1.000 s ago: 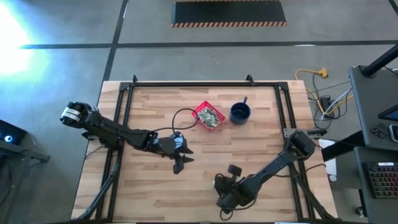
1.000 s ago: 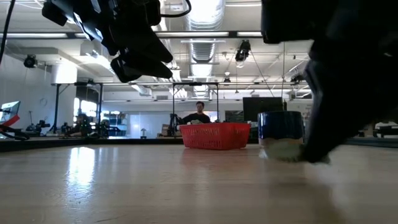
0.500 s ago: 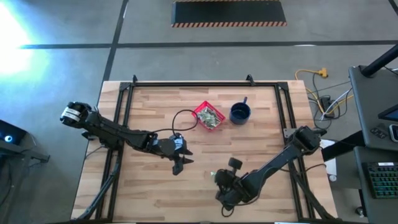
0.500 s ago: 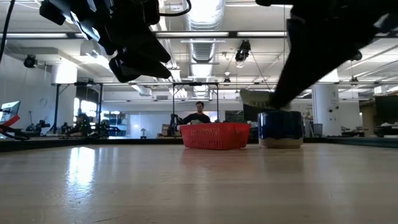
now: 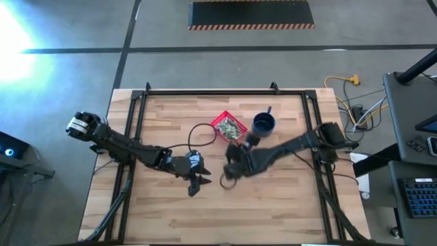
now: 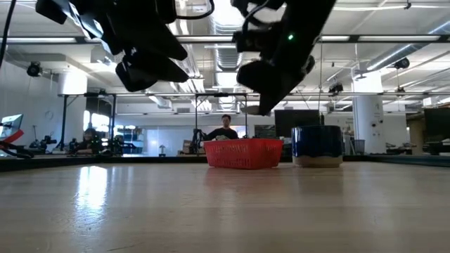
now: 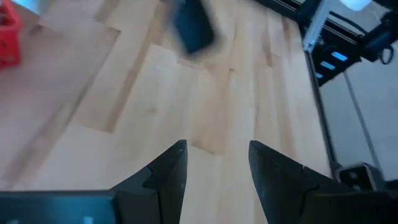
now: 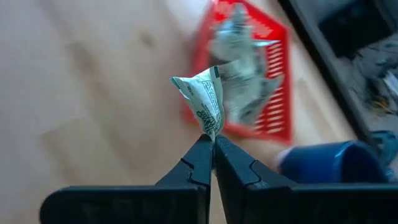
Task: Pick and place Stevia / Truvia into bins
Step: Put the stevia packet into the red basket, then return to Home Position
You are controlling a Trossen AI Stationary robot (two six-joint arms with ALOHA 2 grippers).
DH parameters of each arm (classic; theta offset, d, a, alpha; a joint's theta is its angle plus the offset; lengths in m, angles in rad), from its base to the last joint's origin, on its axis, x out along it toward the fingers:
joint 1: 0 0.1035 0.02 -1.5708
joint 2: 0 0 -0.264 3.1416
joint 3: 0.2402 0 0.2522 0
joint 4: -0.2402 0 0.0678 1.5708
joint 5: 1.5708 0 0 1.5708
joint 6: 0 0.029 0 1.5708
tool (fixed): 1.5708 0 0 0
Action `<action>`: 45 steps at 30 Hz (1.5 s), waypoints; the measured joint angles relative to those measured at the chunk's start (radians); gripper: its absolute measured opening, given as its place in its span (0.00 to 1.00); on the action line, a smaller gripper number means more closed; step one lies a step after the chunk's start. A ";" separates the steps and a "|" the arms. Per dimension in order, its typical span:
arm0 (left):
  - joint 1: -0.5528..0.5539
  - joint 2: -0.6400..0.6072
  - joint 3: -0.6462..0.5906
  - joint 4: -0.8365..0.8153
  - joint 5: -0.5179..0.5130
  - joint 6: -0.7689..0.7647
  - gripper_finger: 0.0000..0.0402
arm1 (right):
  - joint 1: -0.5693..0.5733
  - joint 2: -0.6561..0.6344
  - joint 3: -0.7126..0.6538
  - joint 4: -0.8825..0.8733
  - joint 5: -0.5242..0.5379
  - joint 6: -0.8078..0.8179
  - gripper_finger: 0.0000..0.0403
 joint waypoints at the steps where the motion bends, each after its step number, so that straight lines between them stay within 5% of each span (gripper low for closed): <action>1: -0.008 0.000 0.000 0.000 0.001 -0.006 0.39 | -0.029 -0.001 0.000 0.000 0.000 -0.021 0.02; 10: -0.075 0.000 0.000 -0.001 -0.020 -0.009 0.39 | -0.244 -0.001 -0.005 0.034 -0.016 -0.174 0.02; 17: -0.097 0.000 0.000 -0.007 -0.062 0.002 0.39 | -0.330 -0.001 -0.005 0.181 -0.192 -0.324 0.02; 22: -0.102 -0.019 0.000 -0.014 -0.062 0.028 0.39 | -0.363 -0.001 -0.005 0.187 -0.225 -0.358 0.03; 28: -0.103 -0.076 0.000 -0.033 -0.074 0.077 0.39 | -0.399 -0.003 -0.005 0.188 -0.348 -0.361 0.16; 35: -0.103 -0.172 0.000 -0.159 -0.145 0.082 0.39 | -0.405 -0.014 -0.005 0.187 -0.346 -0.408 0.34; 45: -0.097 -0.423 0.000 -0.204 -0.369 0.149 0.39 | -0.363 -0.190 -0.005 0.197 -0.354 -0.558 0.40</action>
